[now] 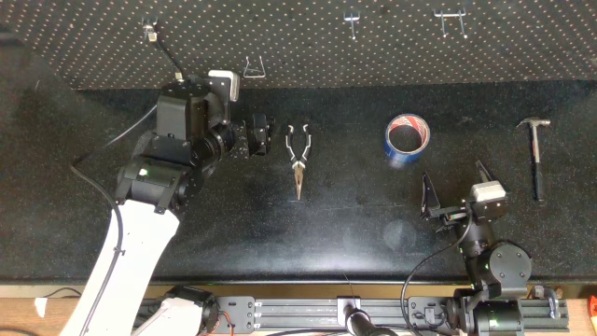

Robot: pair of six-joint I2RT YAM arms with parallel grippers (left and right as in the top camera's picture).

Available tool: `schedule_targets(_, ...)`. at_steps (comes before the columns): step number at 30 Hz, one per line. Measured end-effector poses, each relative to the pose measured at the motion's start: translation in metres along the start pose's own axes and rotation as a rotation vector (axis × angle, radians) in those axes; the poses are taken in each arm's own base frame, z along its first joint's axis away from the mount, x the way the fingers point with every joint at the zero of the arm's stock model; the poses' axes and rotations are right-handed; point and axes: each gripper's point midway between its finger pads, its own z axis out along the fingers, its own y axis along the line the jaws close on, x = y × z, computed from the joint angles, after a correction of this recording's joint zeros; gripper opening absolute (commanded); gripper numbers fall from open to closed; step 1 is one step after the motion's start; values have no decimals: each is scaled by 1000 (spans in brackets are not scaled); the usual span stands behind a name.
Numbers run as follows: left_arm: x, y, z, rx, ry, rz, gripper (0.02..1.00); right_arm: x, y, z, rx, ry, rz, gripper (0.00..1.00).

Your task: Place Tools Onto Pegboard

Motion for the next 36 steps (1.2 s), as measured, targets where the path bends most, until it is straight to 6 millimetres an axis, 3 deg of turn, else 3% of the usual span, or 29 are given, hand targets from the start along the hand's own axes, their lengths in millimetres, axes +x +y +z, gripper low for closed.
schedule_targets(17, 0, 0, 0, 0, 1, -5, 996, 0, 0, 0, 0, 0, 0, 976)
schedule_targets(19, 7, 1, 0, -4, 29, -8, 993, 0, 0, 0, 0, 0, 0, 976)
schedule_targets(25, 18, -26, 3, 47, 64, 47, 996, 0, 0, 0, 0, 0, 0, 976)
schedule_targets(30, 30, -47, 23, 86, 112, 95, 996, 0, 0, 0, 0, 0, 0, 976)
schedule_targets(36, 60, -40, 59, 2, 272, 23, 993, 0, 0, 0, 0, 0, 0, 976)
